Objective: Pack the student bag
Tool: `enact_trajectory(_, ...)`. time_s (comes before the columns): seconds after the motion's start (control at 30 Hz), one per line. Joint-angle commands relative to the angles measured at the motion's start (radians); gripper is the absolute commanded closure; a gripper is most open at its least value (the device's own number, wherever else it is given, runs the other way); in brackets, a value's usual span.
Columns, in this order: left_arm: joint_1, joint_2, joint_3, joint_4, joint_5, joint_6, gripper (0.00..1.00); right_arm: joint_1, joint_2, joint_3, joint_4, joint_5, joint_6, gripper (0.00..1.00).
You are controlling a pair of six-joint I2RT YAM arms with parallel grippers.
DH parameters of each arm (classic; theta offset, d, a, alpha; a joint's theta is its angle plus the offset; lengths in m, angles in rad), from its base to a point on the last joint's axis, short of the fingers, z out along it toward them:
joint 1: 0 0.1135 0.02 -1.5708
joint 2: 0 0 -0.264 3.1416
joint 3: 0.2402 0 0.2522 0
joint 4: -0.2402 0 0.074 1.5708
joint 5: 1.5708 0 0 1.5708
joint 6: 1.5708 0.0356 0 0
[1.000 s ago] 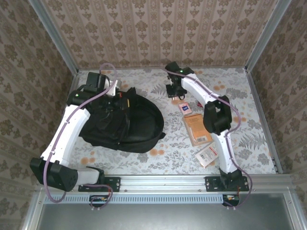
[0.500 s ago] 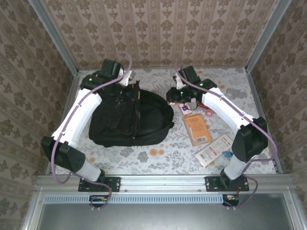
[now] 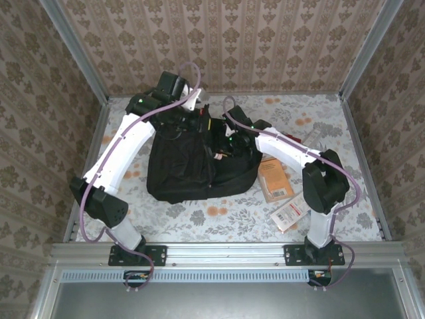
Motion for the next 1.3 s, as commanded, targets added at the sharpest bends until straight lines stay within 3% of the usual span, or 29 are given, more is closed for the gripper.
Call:
enact_trajectory(0.0, 0.001, -0.069, 0.016, 0.053, 0.056, 0.005, 1.00, -0.010, 0.042, 0.038, 0.122, -0.032, 0.207, 0.68)
enact_trajectory(0.2, 0.003, -0.069, 0.056, 0.032, 0.076, 0.026, 1.00, 0.020, 0.152, 0.178, 0.028, -0.023, 0.291, 0.59)
enact_trajectory(0.3, 0.009, -0.064, 0.076, 0.016, 0.075, 0.037, 1.00, 0.033, 0.155, 0.211, 0.023, -0.024, 0.295, 0.42)
enact_trajectory(0.43, 0.022, -0.071, 0.074, 0.009, 0.078, 0.043, 1.00, 0.033, 0.130, 0.192, 0.083, -0.076, 0.292, 0.34)
enact_trajectory(0.57, 0.040, -0.082, 0.072, -0.001, 0.084, 0.054, 1.00, 0.032, 0.115, 0.181, 0.114, -0.139, 0.279, 0.33)
enact_trajectory(0.87, 0.064, -0.128, -0.007, -0.042, 0.035, 0.107, 1.00, 0.017, -0.070, 0.101, 0.122, -0.097, 0.076, 0.36)
enact_trajectory(1.07, 0.065, -0.170, -0.154, -0.020, 0.008, 0.099, 1.00, -0.079, -0.203, -0.005, 0.096, -0.120, -0.063, 0.36)
enact_trajectory(1.13, 0.064, -0.188, -0.199, 0.005, 0.005, 0.087, 1.00, -0.134, -0.252, -0.063, 0.077, -0.078, -0.080, 0.36)
enact_trajectory(1.27, 0.064, -0.224, -0.261, 0.045, -0.046, 0.058, 1.00, -0.213, -0.282, -0.087, -0.129, 0.163, -0.158, 0.35)
